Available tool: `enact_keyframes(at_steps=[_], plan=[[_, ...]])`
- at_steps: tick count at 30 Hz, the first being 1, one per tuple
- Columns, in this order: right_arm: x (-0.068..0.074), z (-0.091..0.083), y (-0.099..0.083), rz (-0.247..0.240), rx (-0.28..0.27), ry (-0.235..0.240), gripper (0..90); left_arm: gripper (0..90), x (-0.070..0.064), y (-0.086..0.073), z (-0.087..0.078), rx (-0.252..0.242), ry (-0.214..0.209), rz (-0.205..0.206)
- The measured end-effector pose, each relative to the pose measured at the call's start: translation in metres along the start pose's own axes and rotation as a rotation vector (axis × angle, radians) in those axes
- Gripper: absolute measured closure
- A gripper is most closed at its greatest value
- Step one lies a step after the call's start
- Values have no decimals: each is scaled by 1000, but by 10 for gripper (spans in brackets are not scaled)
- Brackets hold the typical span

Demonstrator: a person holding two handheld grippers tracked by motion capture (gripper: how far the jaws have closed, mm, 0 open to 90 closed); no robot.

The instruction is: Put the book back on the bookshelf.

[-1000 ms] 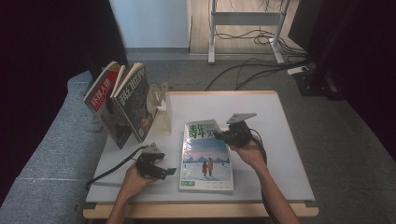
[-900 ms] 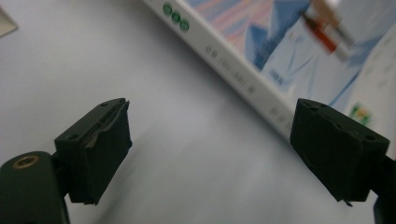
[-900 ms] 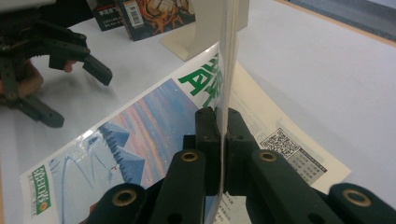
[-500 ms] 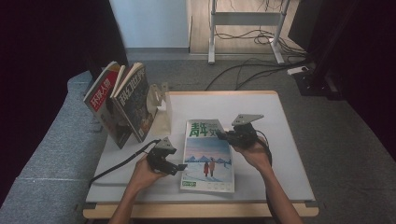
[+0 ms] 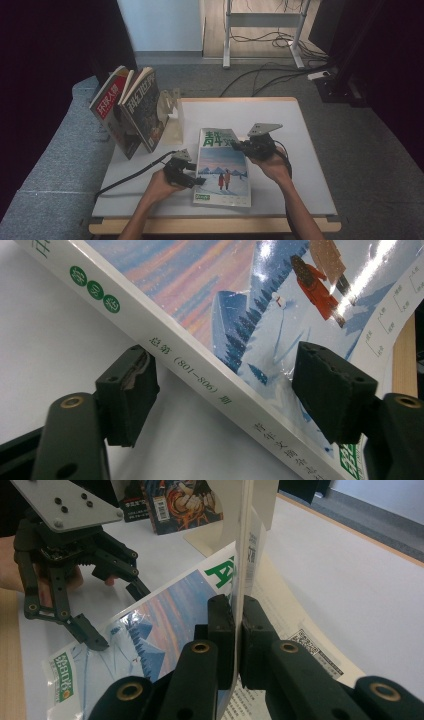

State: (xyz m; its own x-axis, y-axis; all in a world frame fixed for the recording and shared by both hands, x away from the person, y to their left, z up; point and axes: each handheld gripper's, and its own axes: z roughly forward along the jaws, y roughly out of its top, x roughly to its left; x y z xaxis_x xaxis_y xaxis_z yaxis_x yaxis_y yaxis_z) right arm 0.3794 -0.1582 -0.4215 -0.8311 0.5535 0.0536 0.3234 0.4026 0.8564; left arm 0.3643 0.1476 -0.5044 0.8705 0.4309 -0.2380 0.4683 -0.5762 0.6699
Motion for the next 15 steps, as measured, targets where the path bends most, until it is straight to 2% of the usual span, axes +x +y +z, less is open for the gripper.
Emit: enact_keyframes(at_steps=[5, 9, 15], plan=[[0, 1, -1, 0, 3, 10, 825, 349, 1, 0, 0, 29, 0, -21], [-2, 1, -4, 11, 13, 0, 821, 382, 1, 0, 0, 43, -5, -37], [-8, -1, -9, 47, 26, -12, 799, 451, 1, -1, -3, 31, -19, -29]])
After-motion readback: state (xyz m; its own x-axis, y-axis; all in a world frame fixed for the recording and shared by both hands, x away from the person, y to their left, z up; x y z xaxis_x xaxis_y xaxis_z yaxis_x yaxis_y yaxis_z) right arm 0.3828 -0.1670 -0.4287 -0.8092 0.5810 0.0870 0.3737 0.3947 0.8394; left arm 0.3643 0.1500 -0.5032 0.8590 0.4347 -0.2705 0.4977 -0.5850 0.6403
